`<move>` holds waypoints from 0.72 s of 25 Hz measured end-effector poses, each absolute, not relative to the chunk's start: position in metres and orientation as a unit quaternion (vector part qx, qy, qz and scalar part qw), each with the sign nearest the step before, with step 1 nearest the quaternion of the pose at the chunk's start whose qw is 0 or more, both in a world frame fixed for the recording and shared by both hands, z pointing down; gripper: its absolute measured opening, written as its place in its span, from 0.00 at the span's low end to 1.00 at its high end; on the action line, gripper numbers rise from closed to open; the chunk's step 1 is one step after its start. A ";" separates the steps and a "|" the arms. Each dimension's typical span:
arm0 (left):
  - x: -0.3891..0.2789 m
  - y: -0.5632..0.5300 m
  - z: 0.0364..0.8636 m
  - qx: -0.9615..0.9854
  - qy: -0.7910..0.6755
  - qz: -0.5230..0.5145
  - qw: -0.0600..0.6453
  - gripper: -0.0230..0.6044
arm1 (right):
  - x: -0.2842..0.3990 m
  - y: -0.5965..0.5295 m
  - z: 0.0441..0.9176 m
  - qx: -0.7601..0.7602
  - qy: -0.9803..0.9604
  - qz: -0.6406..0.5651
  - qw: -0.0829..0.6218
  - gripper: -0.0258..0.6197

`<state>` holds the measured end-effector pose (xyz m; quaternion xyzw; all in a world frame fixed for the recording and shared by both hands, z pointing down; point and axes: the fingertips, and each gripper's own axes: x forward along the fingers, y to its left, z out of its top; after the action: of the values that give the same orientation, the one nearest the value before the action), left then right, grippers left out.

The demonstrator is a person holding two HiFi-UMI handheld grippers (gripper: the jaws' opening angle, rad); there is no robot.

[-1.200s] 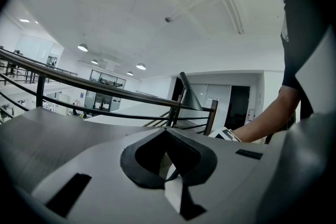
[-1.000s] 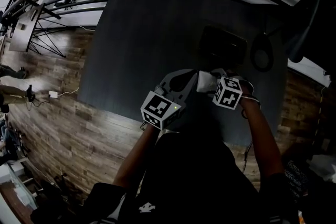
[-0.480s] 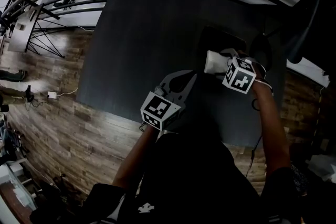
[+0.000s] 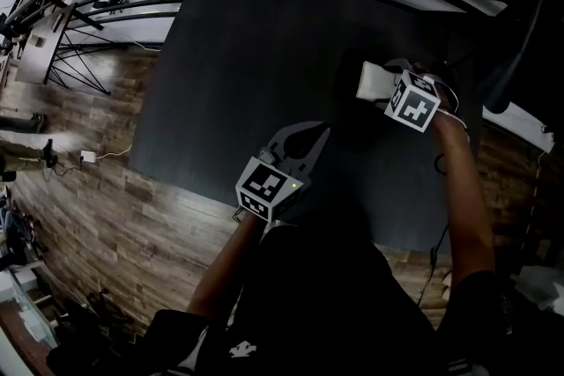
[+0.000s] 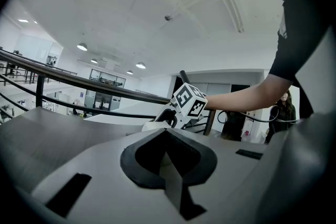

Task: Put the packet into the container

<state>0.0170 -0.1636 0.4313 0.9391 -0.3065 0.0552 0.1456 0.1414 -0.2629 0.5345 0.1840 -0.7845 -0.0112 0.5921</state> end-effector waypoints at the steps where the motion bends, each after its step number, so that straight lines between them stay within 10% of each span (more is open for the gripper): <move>1: 0.016 -0.164 0.432 0.939 -0.307 0.056 0.147 0.03 | 0.144 -0.267 0.535 0.188 -0.783 -0.010 0.593 0.60; 18: -0.001 -0.163 0.440 0.931 -0.324 0.065 0.155 0.03 | 0.164 -0.287 0.596 0.212 -0.768 0.046 0.602 0.60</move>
<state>-0.0008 -0.1626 0.4397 0.9309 -0.3240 0.0653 0.1554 0.1639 -0.2871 0.5957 0.2119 -0.7682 0.0463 0.6024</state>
